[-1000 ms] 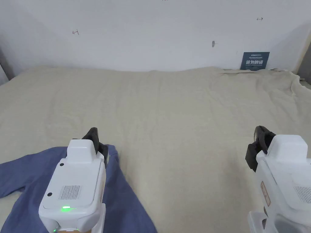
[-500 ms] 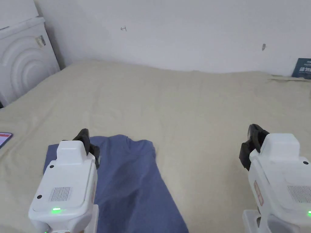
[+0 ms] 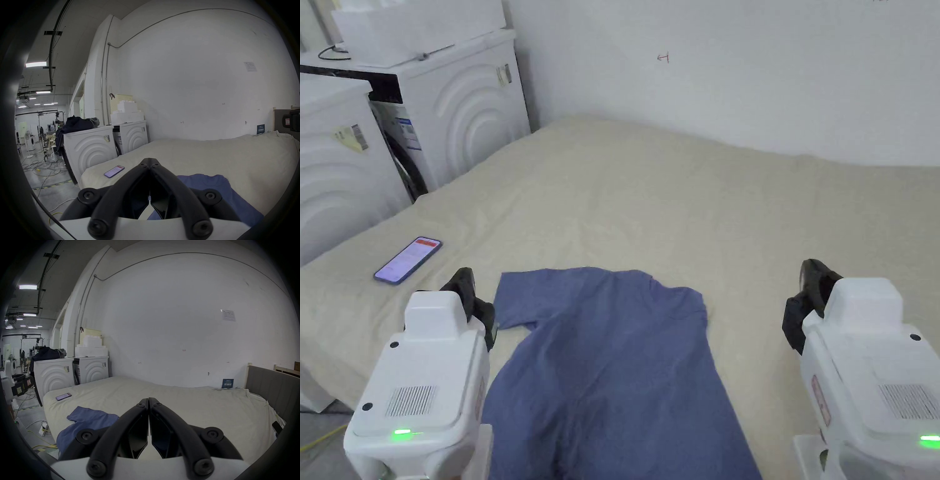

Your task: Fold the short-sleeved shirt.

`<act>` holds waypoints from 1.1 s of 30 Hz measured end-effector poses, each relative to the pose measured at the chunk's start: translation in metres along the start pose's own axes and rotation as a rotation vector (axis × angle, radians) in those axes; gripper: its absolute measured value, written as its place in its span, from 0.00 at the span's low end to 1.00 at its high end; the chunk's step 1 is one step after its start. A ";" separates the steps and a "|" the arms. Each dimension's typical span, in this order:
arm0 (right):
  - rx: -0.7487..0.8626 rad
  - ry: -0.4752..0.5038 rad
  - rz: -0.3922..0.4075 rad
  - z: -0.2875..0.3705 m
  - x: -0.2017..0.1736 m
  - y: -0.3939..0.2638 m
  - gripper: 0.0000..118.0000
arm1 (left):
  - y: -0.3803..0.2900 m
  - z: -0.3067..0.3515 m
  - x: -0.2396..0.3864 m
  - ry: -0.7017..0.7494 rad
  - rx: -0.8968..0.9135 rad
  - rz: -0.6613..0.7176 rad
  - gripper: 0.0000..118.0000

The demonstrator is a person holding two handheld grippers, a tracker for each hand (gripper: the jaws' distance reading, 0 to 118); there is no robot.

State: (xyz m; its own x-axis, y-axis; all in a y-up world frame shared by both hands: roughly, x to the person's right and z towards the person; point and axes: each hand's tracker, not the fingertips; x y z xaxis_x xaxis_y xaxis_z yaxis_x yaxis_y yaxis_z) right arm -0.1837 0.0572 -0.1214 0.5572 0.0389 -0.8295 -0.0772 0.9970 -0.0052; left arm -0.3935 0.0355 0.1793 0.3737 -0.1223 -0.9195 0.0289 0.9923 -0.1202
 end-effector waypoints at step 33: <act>-0.060 -0.125 0.007 0.004 0.057 -0.016 0.00 | -0.100 -0.145 0.124 -0.442 -0.871 0.040 0.97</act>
State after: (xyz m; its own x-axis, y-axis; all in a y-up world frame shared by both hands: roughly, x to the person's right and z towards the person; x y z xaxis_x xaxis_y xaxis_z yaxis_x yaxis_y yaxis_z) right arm -0.1470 0.0442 -0.1667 0.6548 0.0578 -0.7536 -0.1286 0.9911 -0.0358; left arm -0.4846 -0.0818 0.0231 0.6787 0.1054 -0.7268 -0.6199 0.6129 -0.4899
